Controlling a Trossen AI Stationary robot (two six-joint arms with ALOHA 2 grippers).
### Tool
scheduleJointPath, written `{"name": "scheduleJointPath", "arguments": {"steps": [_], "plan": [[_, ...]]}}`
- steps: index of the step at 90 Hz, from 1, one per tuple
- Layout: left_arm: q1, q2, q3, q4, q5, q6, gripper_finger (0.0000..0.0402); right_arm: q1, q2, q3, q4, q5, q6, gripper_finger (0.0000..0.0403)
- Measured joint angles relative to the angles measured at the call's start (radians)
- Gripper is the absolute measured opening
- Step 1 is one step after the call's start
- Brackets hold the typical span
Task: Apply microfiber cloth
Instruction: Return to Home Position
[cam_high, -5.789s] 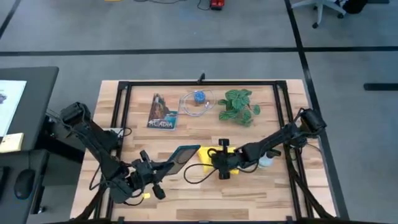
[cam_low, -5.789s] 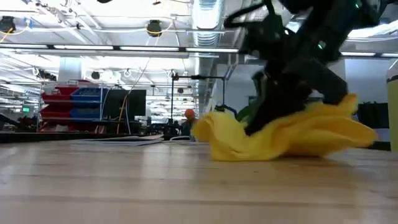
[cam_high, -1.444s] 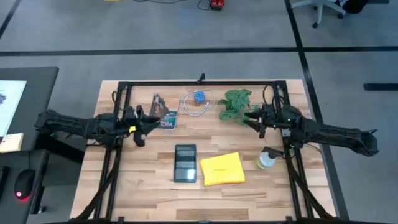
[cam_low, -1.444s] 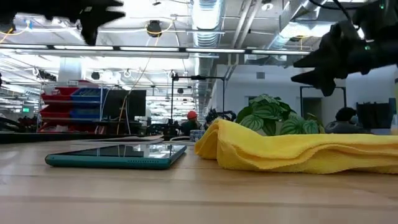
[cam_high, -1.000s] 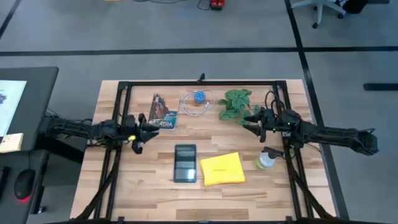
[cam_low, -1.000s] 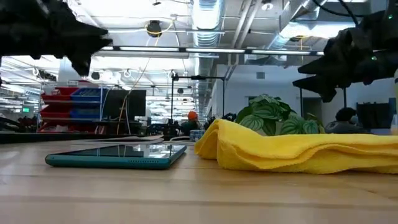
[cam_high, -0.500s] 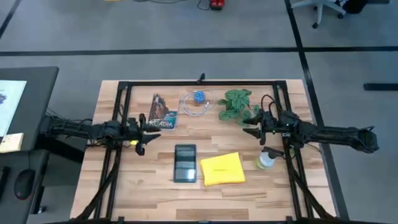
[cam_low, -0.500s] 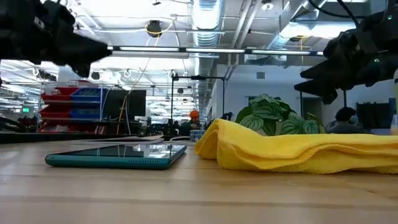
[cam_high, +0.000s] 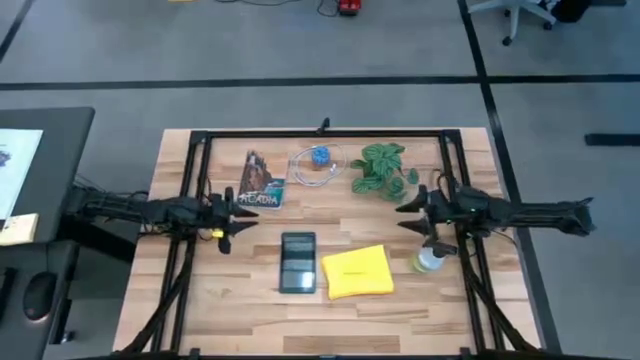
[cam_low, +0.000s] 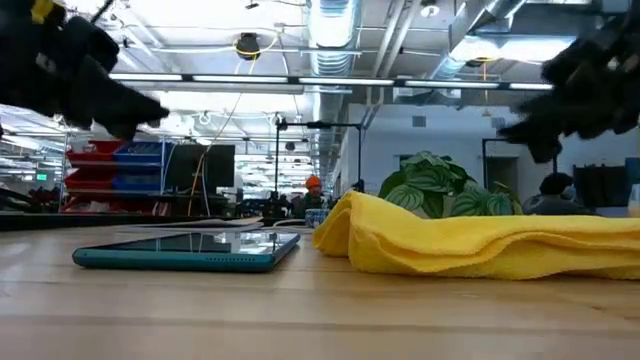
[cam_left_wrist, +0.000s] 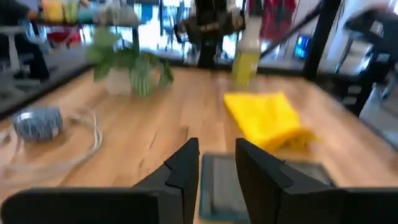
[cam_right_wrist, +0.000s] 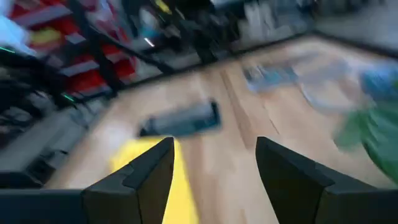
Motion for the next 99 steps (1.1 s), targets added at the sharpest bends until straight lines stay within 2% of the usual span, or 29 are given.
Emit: {"name": "scheduleJointPath", "arguments": {"steps": [11,24,61,99], "plan": [[0.0,-0.14,0.0,0.006,-0.002,0.0,0.0081,0.022,-0.097,0.0,-0.005,0.0,0.0,0.0211],[0.01,-0.133,0.0,0.091,-0.011,0.0,0.0082,0.024,-0.119,0.0,0.028,0.0,0.001,0.0211],[0.138,-0.138,-0.001,0.006,-0.006,0.0,0.0082,0.074,-0.107,0.0,-0.014,0.0,0.003,0.0211],[0.143,-0.135,-0.001,0.004,-0.006,0.0,0.0082,0.074,-0.101,0.0,-0.021,0.003,0.002,0.0211]]}}
